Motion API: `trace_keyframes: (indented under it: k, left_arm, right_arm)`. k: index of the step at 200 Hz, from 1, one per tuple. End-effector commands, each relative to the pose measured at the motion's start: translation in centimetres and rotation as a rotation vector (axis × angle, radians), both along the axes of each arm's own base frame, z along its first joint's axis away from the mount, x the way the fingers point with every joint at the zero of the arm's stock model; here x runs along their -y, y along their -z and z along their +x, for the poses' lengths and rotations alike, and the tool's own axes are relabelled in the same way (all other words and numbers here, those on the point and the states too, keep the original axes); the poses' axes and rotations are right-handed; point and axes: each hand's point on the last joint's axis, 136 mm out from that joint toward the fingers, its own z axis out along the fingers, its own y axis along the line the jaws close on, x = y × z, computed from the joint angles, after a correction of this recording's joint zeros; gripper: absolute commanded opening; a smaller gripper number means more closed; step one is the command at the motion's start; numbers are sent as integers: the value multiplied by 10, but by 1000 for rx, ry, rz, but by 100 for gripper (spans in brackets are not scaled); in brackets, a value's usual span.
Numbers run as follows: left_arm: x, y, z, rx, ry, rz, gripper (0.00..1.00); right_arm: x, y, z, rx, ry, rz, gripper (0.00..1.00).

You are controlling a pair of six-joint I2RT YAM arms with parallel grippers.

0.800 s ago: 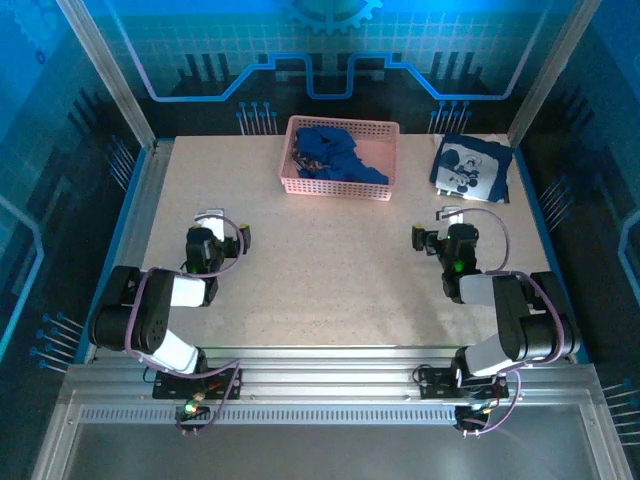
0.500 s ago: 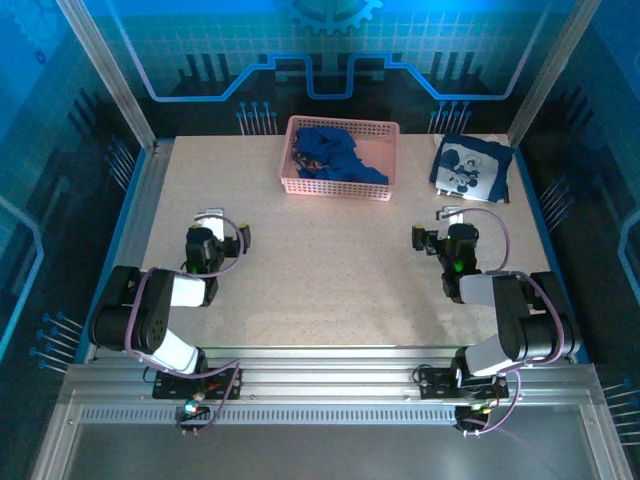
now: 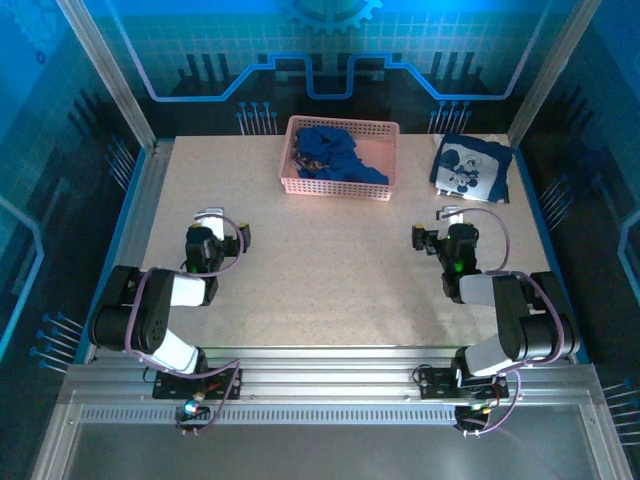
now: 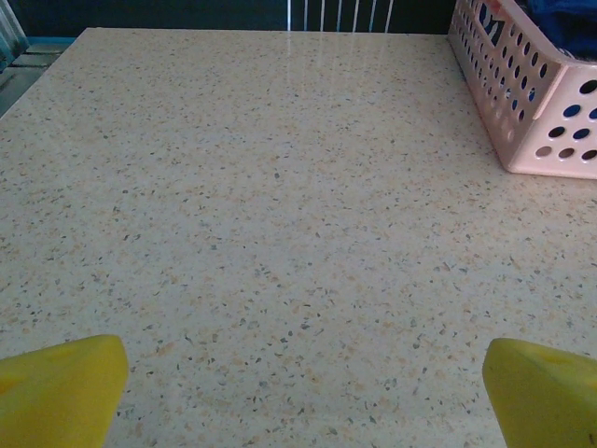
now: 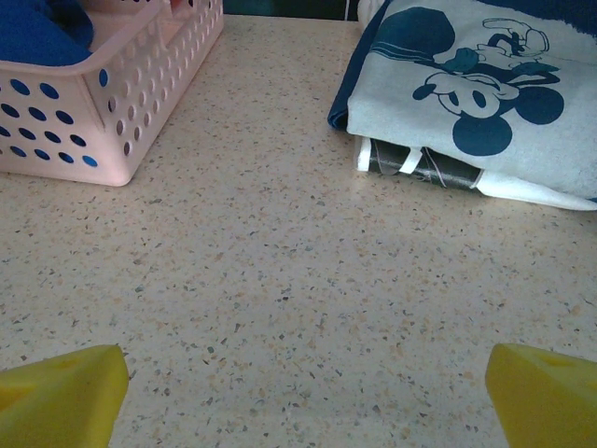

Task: Fold and stack the t-shirts

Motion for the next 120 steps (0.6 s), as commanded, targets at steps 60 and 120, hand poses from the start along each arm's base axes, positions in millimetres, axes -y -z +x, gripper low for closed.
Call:
trace_keyframes:
  k: [60, 120]
  left_arm:
    - [45, -136, 15, -155, -1, -208, 99]
    - [106, -138, 95, -456, 26, -466, 99]
  right_arm:
    - [-44, -118, -27, -189, -82, 165, 100]
    - [-136, -172, -32, -457, -388, 380, 100]
